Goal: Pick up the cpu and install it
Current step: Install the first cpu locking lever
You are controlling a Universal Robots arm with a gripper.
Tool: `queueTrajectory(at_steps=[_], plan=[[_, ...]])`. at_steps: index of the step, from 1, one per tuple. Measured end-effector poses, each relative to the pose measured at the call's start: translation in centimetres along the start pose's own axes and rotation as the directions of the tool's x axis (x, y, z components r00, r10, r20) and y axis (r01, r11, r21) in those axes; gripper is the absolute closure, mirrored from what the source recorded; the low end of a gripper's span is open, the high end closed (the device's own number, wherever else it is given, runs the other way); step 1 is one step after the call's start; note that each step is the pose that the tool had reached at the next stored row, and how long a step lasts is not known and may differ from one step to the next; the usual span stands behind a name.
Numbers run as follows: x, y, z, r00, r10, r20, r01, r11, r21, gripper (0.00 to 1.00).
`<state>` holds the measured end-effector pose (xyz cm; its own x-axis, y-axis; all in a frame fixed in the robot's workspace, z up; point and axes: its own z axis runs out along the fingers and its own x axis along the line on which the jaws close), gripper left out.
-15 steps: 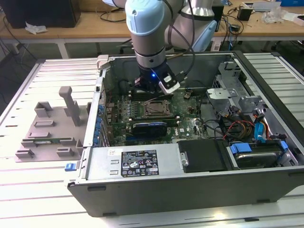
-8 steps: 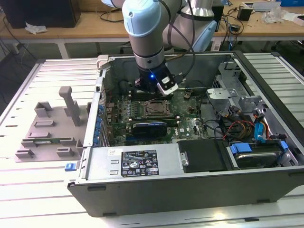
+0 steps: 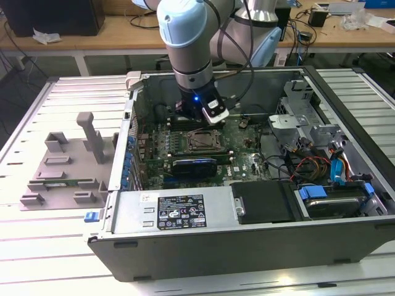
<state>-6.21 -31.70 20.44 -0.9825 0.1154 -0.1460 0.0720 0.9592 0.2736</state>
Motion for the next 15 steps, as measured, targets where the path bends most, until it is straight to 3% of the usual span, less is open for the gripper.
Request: queueTrajectory(at_steps=[6,15], plan=[[0.51,0.23,0.11,0.9997,0.022,0.0064,-0.022,0.9997,0.0033,0.89],[0.57,0.12,0.47,0.9997,0.024,0.0098,-0.024,0.9997,0.0054,0.89]])
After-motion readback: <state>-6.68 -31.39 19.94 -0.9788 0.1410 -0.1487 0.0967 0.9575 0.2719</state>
